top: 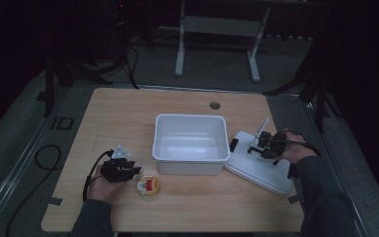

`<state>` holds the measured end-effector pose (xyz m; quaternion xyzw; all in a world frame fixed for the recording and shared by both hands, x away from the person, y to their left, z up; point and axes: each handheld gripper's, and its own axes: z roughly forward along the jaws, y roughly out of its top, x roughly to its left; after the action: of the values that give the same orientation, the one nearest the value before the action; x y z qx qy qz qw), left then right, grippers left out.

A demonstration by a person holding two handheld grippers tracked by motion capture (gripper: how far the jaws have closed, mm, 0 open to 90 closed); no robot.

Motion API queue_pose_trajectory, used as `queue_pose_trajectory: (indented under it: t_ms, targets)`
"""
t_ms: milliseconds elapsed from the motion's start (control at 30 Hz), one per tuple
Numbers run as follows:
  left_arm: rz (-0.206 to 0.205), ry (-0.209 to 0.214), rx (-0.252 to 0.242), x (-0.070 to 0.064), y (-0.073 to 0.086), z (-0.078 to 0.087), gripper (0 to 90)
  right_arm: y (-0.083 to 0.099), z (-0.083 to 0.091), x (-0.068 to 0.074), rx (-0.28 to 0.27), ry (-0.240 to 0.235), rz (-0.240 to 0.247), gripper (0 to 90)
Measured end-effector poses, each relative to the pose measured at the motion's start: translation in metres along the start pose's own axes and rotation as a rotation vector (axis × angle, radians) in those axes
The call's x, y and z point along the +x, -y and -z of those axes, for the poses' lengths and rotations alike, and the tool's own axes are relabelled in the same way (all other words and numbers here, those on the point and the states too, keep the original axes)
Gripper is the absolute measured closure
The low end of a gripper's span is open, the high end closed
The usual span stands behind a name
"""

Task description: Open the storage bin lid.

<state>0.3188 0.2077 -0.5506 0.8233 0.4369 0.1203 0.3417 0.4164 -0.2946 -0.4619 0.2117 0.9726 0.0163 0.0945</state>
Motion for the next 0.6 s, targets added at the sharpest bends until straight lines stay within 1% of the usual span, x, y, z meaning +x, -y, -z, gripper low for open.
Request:
queue_pose_trajectory:
  t_ms: [267,467,500,533,600]
  targets:
    - [0.0,0.0,0.0,-0.0001,0.0,0.0,60.8,0.0008,-0.0073,0.0033,0.001,0.001,-0.002,83.9]
    - [-0.002,-0.001,0.0,-0.0001,0.0,0.0,60.7,0.0014,-0.0069,0.0055,-0.009,0.004,-0.003,82.5]
    - [-0.001,-0.001,0.0,0.0,0.0,0.0,60.7,0.0015,-0.0066,0.0061,-0.017,0.002,-0.005,81.2]
    - [-0.001,-0.001,0.0,-0.0001,0.0,-0.0001,60.8,0.0016,-0.0056,0.0068,-0.031,0.007,-0.009,77.3]
    - [-0.002,-0.002,0.0,-0.0001,0.0,0.0,60.7,0.0016,-0.005,0.0078,-0.042,-0.003,-0.013,72.8]
